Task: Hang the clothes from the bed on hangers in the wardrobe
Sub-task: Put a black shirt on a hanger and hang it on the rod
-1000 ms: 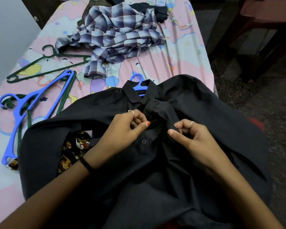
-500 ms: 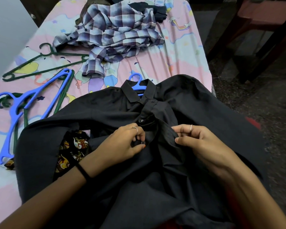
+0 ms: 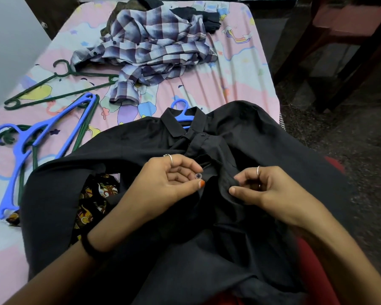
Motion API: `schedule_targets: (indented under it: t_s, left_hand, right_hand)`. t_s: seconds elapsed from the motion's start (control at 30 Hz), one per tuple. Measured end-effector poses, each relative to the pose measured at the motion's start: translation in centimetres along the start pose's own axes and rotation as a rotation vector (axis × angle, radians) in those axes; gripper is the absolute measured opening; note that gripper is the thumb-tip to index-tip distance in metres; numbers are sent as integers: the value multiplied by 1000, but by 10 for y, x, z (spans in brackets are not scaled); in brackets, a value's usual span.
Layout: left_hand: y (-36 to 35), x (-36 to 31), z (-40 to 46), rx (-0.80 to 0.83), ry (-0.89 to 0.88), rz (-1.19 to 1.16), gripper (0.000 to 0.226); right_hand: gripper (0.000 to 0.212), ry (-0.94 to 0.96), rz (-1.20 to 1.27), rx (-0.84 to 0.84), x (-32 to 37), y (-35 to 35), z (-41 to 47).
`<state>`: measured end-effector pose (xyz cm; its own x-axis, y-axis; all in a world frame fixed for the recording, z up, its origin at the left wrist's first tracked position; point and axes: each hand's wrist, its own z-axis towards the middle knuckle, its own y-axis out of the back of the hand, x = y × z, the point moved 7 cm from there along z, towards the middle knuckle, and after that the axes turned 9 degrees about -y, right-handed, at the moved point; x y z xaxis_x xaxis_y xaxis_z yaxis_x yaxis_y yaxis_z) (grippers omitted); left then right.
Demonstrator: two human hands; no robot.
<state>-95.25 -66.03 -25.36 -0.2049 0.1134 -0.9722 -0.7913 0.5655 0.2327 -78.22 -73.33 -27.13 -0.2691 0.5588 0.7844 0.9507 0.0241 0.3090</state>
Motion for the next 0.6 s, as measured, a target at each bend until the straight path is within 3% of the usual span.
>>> schedule_targets:
  t_s: [0.2, 0.43, 0.6]
  left_hand:
    - [-11, -18, -8, -63, -107, 145, 18]
    - [-23, -33, -15, -79, -225, 246, 15]
    - [-22, -31, -17, -117, -190, 211, 16]
  right_hand:
    - [11, 238, -394, -561, 40, 15, -36]
    - [22, 371, -424, -677, 53, -13, -46]
    - [13, 397, -391, -615, 49, -19, -40]
